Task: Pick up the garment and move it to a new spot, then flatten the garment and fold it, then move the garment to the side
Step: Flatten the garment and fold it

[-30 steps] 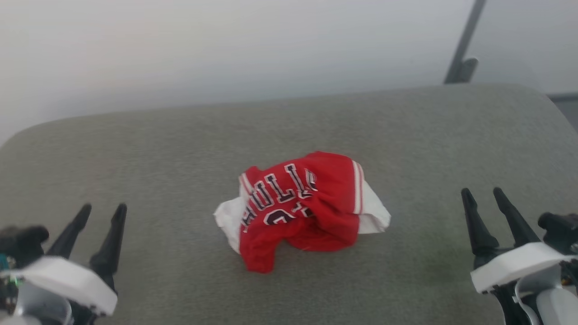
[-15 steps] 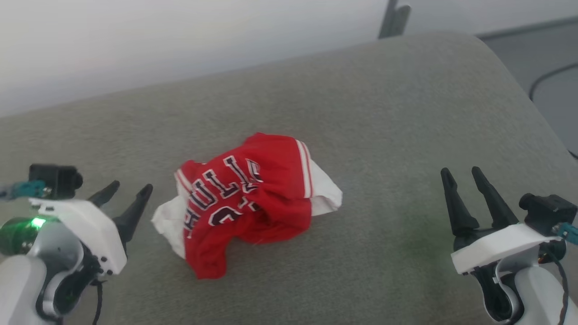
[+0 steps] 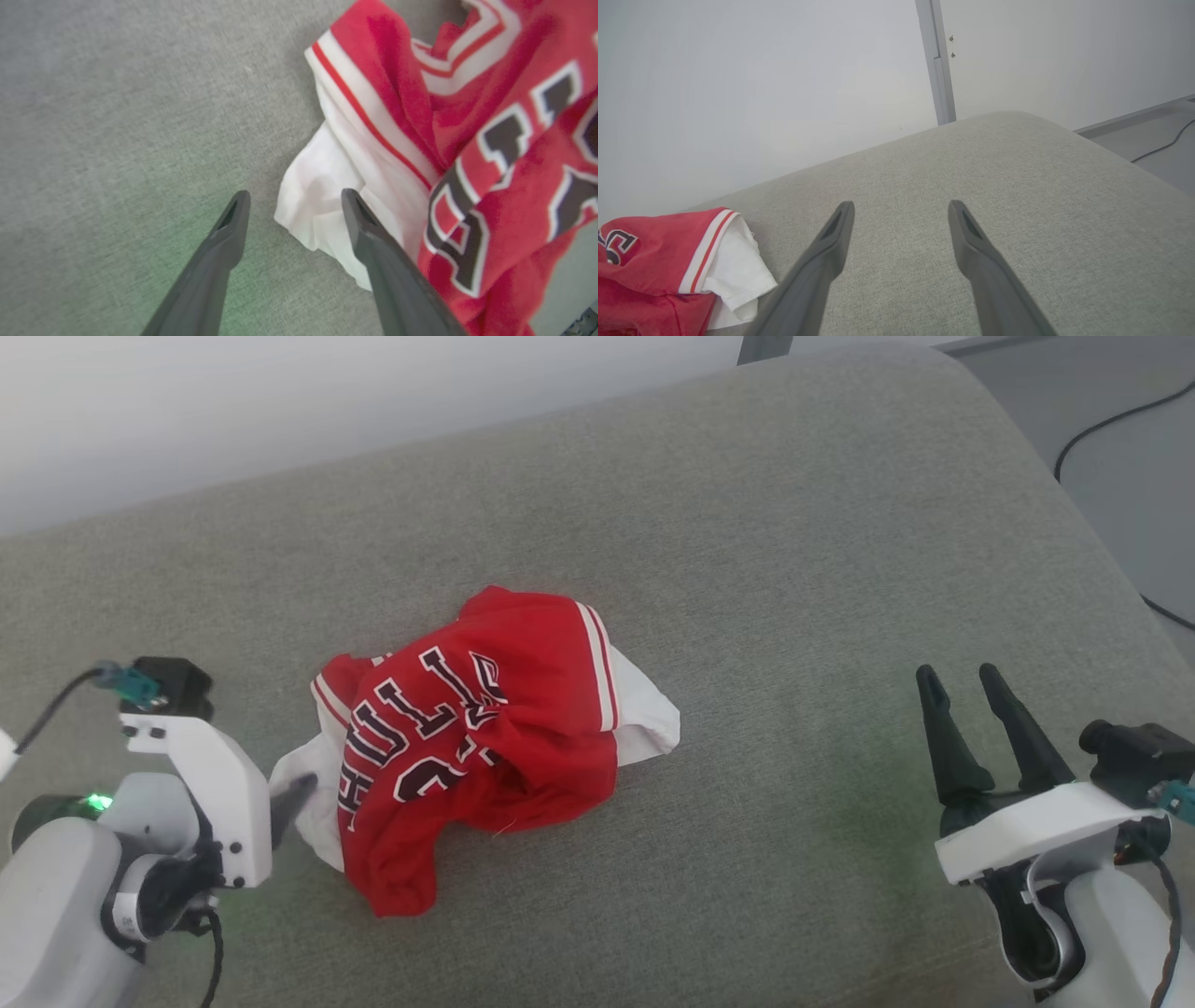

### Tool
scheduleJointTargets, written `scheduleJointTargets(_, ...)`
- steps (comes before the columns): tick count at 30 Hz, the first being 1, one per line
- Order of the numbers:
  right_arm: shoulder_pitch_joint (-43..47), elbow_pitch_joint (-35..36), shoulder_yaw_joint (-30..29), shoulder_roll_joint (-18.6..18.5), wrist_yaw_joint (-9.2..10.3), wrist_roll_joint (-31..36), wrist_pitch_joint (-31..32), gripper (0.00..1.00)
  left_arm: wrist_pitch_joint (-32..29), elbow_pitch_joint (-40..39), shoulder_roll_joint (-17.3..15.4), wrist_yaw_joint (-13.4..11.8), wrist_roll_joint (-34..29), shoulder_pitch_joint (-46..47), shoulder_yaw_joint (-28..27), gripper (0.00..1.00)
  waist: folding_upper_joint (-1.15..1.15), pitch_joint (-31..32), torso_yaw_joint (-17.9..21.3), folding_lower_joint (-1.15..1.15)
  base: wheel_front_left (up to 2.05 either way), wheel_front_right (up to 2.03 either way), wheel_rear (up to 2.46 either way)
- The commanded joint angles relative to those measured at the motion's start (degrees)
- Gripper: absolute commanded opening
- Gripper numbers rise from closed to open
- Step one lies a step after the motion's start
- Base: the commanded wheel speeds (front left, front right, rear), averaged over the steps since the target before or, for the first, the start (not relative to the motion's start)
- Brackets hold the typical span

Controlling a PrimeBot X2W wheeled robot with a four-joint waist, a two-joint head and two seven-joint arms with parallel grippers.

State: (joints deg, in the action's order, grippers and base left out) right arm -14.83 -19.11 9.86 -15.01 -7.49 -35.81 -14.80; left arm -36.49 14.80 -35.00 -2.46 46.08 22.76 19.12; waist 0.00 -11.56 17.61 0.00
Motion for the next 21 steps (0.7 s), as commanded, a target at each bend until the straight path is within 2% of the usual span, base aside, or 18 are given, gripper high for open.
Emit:
scheduleJointTargets(1,-0.83,-0.21,0.14,-0.22,0.00,-0.20,-0.45,1.00,-1.37,1.10,0.24,-0.48,-0.28,0.94,0.72,1.00,0.00,-0.28,-0.18,0.00,0.00,0.00,0.00)
scheduleJointTargets(10,-1.82,-0.09,0.19,-0.27,0.00,-0.03,-0.44,1.00,-9.78,8.45,3.54,-2.83,-0.60,4.38,5.18,1.00,0.00,-1.24,-1.32,0.00,0.00,0.00,0.00)
scheduleJointTargets(11,-1.84,-0.03,0.20,-0.24,0.00,0.01,-0.44,1.00,-10.05,9.11,4.21,-2.72,-0.48,4.85,5.53,0.59,0.00,-1.35,-1.41,0.00,0.00,0.00,0.00)
scheduleJointTargets(12,-1.89,0.03,0.20,-0.20,0.00,0.04,-0.45,1.00,-10.39,9.61,4.55,-2.19,-0.79,5.24,6.14,0.00,0.00,-1.44,-1.47,0.00,0.00,0.00,0.00)
scheduleJointTargets(16,-1.88,0.21,-0.10,-0.31,0.00,0.05,-0.45,1.00,-9.69,11.23,5.29,-1.30,-0.23,6.84,6.12,0.00,0.00,-1.67,-2.01,0.00,0.00,0.00,0.00)
scheduleJointTargets(21,-0.89,0.23,-1.15,-0.68,0.00,0.35,-0.45,1.00,-6.82,10.75,2.81,-0.76,0.13,8.33,3.51,0.00,0.00,-1.22,-3.52,0.00,0.00,0.00,0.00)
